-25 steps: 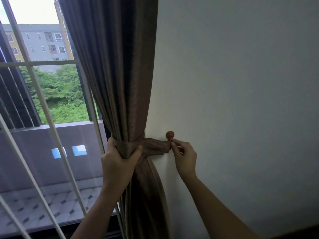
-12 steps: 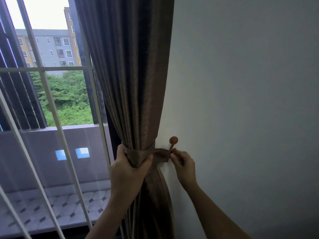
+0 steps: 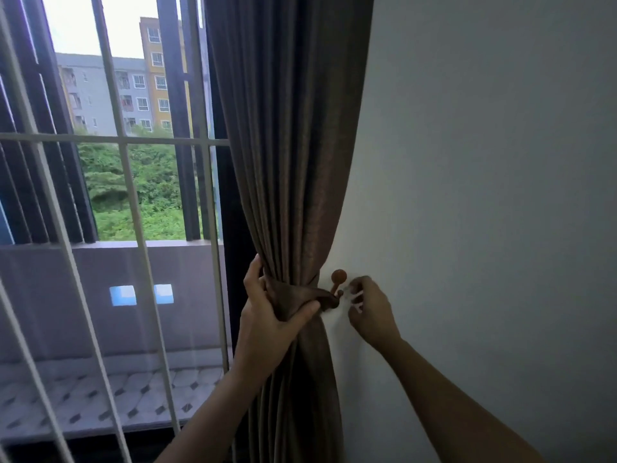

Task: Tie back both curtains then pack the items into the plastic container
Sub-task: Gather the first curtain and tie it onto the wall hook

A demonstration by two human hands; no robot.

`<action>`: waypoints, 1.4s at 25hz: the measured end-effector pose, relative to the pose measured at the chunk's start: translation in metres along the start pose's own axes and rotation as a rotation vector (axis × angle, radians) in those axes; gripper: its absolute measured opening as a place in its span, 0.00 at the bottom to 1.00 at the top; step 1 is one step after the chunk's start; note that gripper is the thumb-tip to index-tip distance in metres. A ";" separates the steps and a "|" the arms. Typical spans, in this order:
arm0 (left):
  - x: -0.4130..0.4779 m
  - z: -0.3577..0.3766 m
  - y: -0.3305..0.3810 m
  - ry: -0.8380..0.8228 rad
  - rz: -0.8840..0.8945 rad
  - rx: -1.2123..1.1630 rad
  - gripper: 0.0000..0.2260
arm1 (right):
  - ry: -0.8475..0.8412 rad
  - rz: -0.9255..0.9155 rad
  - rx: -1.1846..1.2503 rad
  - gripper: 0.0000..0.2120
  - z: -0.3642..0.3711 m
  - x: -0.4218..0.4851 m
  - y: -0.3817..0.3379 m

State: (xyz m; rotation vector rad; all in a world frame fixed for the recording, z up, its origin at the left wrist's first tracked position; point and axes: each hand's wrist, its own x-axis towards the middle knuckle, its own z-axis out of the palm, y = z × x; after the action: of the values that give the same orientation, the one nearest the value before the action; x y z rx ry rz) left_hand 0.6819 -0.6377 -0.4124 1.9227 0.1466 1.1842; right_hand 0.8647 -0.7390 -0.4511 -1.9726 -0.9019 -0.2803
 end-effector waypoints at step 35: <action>0.019 -0.038 0.024 0.154 0.219 0.158 0.07 | -0.046 -0.433 -0.428 0.09 -0.120 -0.028 -0.120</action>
State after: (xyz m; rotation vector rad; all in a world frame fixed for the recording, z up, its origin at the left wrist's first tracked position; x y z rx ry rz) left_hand 0.6549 -0.6206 -0.3756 2.0228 0.1160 1.5068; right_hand 0.7804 -0.8138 -0.3210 -2.1526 -1.3888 -0.7279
